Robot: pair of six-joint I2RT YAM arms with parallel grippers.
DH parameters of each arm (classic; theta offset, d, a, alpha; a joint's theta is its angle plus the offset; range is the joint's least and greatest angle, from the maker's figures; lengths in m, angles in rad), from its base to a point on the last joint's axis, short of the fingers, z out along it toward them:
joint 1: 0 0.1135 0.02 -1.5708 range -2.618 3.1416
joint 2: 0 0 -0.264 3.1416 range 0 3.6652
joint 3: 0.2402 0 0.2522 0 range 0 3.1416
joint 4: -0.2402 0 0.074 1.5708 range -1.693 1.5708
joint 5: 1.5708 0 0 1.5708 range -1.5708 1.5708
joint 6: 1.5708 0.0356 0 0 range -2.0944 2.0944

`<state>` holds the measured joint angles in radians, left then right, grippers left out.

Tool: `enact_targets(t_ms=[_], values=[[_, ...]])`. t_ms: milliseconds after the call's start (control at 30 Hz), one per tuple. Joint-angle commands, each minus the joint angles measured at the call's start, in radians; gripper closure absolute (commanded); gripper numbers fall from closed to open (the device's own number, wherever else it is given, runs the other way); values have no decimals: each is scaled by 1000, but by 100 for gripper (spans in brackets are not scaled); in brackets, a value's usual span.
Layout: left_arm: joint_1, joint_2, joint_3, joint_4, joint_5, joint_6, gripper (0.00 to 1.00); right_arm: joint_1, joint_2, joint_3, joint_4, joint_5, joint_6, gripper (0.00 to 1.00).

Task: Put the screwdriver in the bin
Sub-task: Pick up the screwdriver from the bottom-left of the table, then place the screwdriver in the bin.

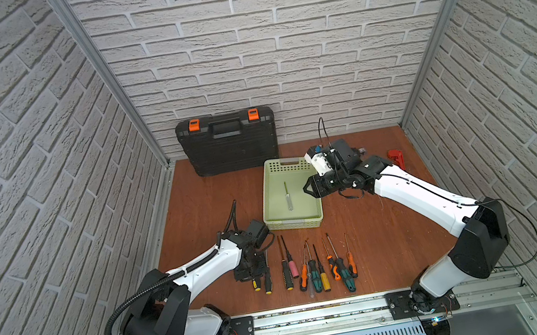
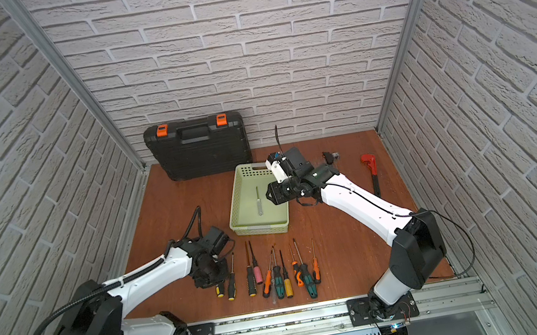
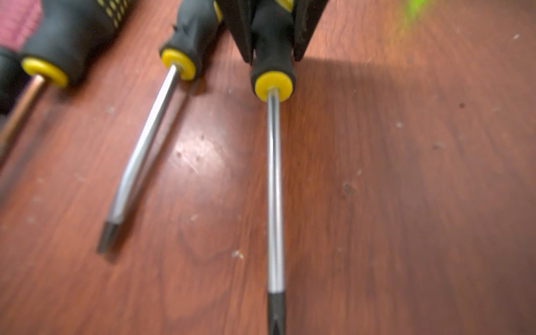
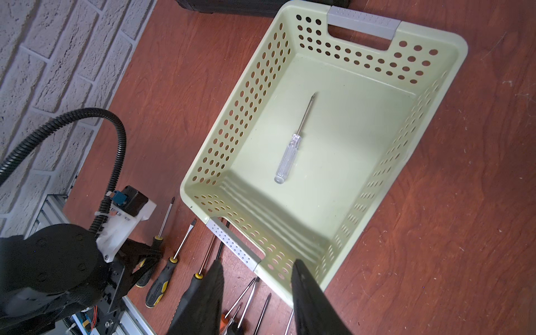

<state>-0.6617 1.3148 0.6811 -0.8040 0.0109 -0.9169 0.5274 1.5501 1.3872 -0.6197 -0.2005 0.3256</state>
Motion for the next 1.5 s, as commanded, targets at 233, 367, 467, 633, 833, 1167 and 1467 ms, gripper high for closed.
enact_targets(t_ms=[233, 367, 467, 633, 833, 1167, 1467], values=[[86, -149, 407, -350, -47, 117, 89, -2, -56, -37, 82, 27, 7, 60], [112, -50, 607, -334, 24, 235, 89, -16, -74, -43, 68, 34, -2, 60], [111, 114, 772, -316, 60, 330, 90, -23, -95, -54, 46, 38, -11, 60], [109, 399, 1021, -294, 71, 411, 90, -46, -157, -116, 7, 36, 16, 59], [111, 698, 1251, -257, 102, 421, 93, -65, -282, -262, 2, 61, 50, 59], [112, 919, 1313, -241, 50, 361, 93, -66, -461, -384, -126, 114, 58, 57], [119, 923, 1214, -186, 74, 334, 92, -63, -441, -507, -119, 61, 99, 57]])
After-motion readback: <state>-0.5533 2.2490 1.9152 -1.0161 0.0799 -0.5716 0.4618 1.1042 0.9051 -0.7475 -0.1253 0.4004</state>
